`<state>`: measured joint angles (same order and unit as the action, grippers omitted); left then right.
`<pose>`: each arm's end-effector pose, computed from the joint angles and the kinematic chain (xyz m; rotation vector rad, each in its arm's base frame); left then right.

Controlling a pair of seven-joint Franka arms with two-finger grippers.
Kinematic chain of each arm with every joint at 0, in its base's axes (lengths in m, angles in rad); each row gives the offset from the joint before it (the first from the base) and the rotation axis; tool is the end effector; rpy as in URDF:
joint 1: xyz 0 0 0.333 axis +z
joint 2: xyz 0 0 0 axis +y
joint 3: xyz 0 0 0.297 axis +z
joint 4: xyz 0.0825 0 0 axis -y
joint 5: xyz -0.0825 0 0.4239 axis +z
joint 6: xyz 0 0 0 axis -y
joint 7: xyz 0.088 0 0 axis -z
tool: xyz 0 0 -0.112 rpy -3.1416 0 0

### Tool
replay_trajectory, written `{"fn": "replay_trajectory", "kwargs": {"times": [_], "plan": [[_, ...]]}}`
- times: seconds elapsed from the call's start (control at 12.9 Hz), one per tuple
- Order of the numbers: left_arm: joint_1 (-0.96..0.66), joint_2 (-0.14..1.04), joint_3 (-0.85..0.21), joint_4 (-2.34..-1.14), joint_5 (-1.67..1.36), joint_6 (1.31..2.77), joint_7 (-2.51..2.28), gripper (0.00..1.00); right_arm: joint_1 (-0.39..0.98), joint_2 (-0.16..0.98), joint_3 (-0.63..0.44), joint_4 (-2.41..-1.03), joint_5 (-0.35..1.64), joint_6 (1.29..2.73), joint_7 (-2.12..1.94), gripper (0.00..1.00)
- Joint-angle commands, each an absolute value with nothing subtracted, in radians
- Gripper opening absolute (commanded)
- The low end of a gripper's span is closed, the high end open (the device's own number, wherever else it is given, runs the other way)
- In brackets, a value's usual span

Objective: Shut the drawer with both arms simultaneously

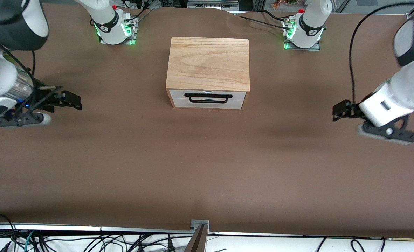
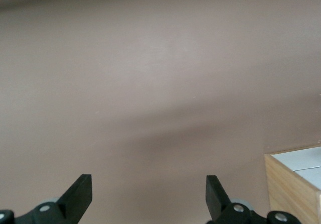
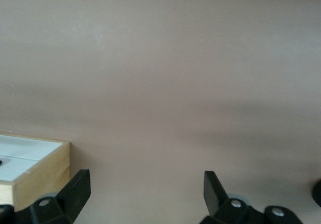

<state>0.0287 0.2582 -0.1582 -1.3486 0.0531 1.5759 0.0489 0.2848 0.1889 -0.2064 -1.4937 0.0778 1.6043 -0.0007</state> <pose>0.6627 -0.0679 0.5534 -3.1155 0.2730 0.0427 0.6420 0.0688 0.5278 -3.1011 -0.1175 0.1176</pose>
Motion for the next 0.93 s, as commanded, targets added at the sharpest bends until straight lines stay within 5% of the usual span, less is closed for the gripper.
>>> {"fn": "replay_trajectory", "kwargs": {"times": [0.0, 0.85], "plan": [[0.018, 0.042, -0.098, -1.621, 0.066, 1.618, 0.131, 1.00, 0.272, 0.051, -0.190, -1.623, 0.012, 1.600, -0.002, 1.00], [0.044, 0.021, -0.098, -1.623, 0.000, 1.612, 0.156, 1.00, 0.301, 0.072, -0.186, -1.566, -0.041, 1.539, -0.005, 1.00]]}}
